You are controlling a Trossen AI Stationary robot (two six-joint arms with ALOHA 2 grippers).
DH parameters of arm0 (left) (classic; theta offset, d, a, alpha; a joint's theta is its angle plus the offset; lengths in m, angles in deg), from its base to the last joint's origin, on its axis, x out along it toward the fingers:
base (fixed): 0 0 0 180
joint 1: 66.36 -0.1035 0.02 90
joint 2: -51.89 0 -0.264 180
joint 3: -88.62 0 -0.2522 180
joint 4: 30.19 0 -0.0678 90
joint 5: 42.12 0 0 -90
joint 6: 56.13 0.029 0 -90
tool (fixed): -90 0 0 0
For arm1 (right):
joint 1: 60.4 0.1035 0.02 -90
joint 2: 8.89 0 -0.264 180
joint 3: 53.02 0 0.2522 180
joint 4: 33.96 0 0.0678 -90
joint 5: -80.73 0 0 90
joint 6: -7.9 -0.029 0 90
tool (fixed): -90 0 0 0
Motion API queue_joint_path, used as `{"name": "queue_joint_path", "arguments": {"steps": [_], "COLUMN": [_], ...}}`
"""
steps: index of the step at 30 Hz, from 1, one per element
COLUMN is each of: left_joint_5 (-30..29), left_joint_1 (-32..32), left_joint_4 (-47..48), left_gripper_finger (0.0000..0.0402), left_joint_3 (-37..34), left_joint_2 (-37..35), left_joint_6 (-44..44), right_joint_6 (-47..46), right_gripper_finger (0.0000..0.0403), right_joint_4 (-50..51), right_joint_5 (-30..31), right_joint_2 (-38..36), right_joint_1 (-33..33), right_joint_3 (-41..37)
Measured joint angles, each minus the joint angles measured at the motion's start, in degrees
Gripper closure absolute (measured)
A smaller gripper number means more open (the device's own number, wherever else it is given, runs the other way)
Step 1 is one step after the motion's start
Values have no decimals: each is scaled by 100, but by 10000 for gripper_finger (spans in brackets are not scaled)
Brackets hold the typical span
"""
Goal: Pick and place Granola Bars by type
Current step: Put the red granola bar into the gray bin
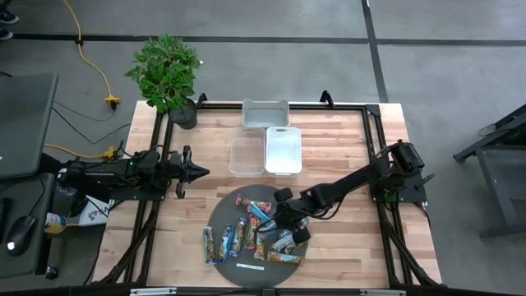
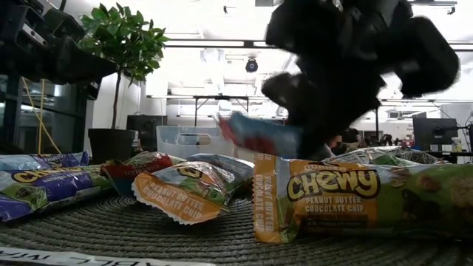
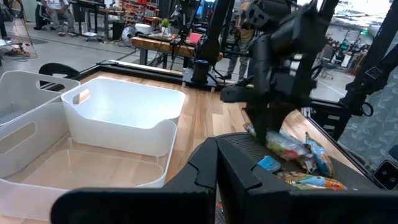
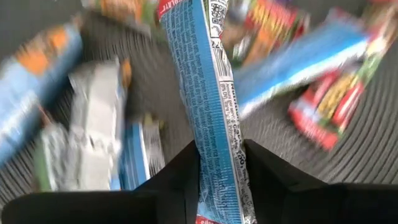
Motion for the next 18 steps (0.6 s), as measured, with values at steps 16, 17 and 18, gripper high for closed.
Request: {"name": "queue_joint_path", "arguments": {"steps": [16,17,18], "left_joint_5": [0,0,0], "left_joint_1": [1,-1,1], "left_joint_4": [-9,-10,-11], "left_gripper_finger": [401,401,401], "left_joint_3": [2,2,0], "left_joint_2": [-1,1,-1], "left_joint_6": [-2,0,0], "right_joint_6": [-440,-488,-515], "right_gripper_finger": [306,306,306], "right_joint_4": [386,395,429], "right_joint_5": [1382,1449,1509], "right_joint_2": [-185,-185,-185], "right_joint_1": [-421,-502,-588], "right_joint_3": [2205,2363,2515]}}
